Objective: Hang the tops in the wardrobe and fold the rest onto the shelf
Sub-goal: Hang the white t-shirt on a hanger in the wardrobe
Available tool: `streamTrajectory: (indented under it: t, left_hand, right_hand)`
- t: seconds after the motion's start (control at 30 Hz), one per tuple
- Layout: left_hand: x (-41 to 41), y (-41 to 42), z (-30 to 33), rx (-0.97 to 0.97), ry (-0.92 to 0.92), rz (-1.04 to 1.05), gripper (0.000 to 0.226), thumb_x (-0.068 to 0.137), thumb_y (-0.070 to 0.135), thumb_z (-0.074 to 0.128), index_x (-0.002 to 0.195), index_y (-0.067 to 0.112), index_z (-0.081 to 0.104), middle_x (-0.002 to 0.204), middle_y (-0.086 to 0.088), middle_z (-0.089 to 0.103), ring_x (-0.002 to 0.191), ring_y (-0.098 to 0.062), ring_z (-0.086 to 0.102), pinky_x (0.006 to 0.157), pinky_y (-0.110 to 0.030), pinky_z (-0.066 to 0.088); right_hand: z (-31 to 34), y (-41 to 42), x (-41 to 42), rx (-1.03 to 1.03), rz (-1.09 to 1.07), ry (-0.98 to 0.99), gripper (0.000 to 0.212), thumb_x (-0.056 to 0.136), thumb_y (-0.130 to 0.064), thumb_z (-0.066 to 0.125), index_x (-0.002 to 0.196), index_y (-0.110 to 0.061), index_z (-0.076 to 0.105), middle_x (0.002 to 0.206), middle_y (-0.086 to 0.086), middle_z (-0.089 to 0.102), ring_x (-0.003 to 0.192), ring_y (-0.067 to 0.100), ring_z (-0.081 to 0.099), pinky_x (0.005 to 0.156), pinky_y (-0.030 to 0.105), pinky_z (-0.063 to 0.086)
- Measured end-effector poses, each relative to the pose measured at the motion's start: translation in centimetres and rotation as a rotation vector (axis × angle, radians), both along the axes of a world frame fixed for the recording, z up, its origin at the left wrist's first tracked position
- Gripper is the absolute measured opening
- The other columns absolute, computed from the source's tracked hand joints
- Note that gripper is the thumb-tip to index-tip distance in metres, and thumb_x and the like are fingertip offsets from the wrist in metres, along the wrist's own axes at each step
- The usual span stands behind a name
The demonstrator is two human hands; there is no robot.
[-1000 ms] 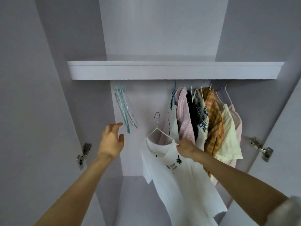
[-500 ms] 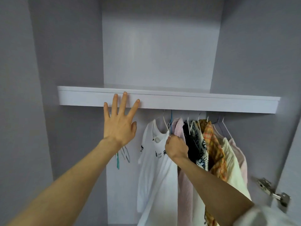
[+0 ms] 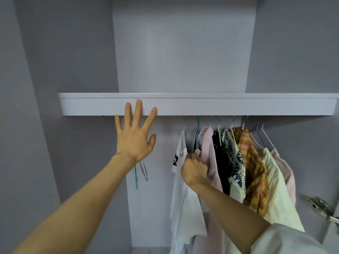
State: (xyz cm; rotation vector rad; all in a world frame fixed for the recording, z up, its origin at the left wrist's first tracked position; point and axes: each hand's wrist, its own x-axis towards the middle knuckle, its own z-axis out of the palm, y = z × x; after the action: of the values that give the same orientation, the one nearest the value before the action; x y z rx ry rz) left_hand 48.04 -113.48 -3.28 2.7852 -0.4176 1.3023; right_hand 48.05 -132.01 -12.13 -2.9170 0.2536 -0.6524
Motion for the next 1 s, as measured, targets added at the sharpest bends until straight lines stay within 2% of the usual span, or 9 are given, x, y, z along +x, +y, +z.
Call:
streamTrajectory:
  t: [0.13,0.27,0.4,0.47,0.57,0.63,0.77,0.83,1.0]
  left_hand:
    - [-3.2,0.5,-1.2,-0.030,0.142,-0.050,0.072,0.093,0.044,0.046,0.151,0.035,0.003,0.158,-0.006,-0.015,0.144,-0.031,-0.016,0.113,-0.057,-0.001]
    - [-7.6,1.8,-3.4,-0.112,0.251,-0.086,0.064,0.095,0.037,0.048,0.151,0.029,0.017,0.160,-0.007,0.001,0.146,-0.029,-0.004,0.116,-0.052,0.006]
    - [-13.0,4.4,-5.8,-0.266,0.383,-0.003,0.052,0.093,0.031,0.051,0.142,0.021,0.039,0.152,-0.007,0.029,0.138,-0.028,0.027,0.109,-0.043,0.026]
    - [-15.8,5.4,-7.4,-0.345,0.427,0.031,0.046,0.093,0.028,0.051,0.138,0.019,0.046,0.146,-0.005,0.038,0.133,-0.026,0.035,0.104,-0.039,0.032]
    - [-21.1,7.7,-10.3,-0.401,0.477,0.119,0.041,0.094,0.027,0.050,0.135,0.018,0.049,0.142,-0.002,0.044,0.129,-0.025,0.041,0.101,-0.036,0.036]
    - [-25.7,9.7,-12.5,-0.448,0.498,0.226,0.040,0.095,0.026,0.050,0.134,0.018,0.051,0.139,-0.002,0.048,0.126,-0.024,0.045,0.101,-0.034,0.037]
    - [-35.0,12.0,-15.9,-0.573,0.497,0.485,0.036,0.094,0.025,0.051,0.130,0.018,0.055,0.132,-0.001,0.054,0.120,-0.024,0.050,0.099,-0.034,0.039]
    - [-40.6,12.2,-17.3,-0.645,0.482,0.634,0.034,0.094,0.023,0.052,0.127,0.016,0.058,0.129,-0.002,0.057,0.118,-0.024,0.052,0.098,-0.032,0.039]
    - [-56.5,11.1,-19.5,-0.840,0.437,1.009,0.032,0.095,0.023,0.050,0.125,0.016,0.058,0.128,0.000,0.057,0.114,-0.022,0.056,0.097,-0.036,0.042]
  right_hand:
    - [-0.2,-0.1,-3.5,-0.045,0.094,-0.004,0.054,0.093,-0.022,0.041,0.145,-0.017,0.027,0.137,0.007,0.037,0.129,0.026,0.034,0.100,0.040,0.032]
    - [-0.3,0.8,-7.4,-0.037,0.303,-0.037,0.047,0.095,-0.022,0.038,0.142,-0.020,0.036,0.139,-0.001,0.044,0.129,0.019,0.037,0.102,0.033,0.027]
    - [-0.3,3.0,-11.4,0.171,0.588,0.409,0.038,0.098,-0.024,0.037,0.133,-0.018,0.049,0.125,0.004,0.059,0.114,0.024,0.053,0.096,0.033,0.042]
    - [-0.6,4.3,-13.0,0.201,0.706,0.579,0.033,0.097,-0.024,0.037,0.122,-0.015,0.056,0.119,0.008,0.062,0.109,0.028,0.056,0.096,0.038,0.045]
    - [-2.1,7.5,-15.3,0.261,0.845,0.526,0.030,0.097,-0.021,0.038,0.120,-0.014,0.057,0.118,0.004,0.063,0.109,0.026,0.057,0.092,0.035,0.047]
    - [-3.6,10.4,-17.3,0.313,0.970,0.412,0.031,0.098,-0.018,0.041,0.124,-0.017,0.057,0.121,-0.001,0.061,0.110,0.021,0.057,0.086,0.029,0.047]
    - [-6.1,15.0,-22.1,0.401,1.275,0.333,0.027,0.095,-0.007,0.046,0.117,-0.007,0.062,0.114,0.009,0.065,0.104,0.026,0.062,0.089,0.040,0.048]
    - [-7.5,17.0,-25.5,0.446,1.430,0.372,0.026,0.094,-0.004,0.048,0.114,-0.005,0.064,0.107,0.008,0.067,0.096,0.025,0.066,0.084,0.039,0.050]
    - [-10.5,21.7,-36.8,0.499,1.745,0.601,0.024,0.094,-0.007,0.051,0.112,-0.009,0.065,0.097,-0.006,0.065,0.086,0.012,0.064,0.079,0.022,0.048]
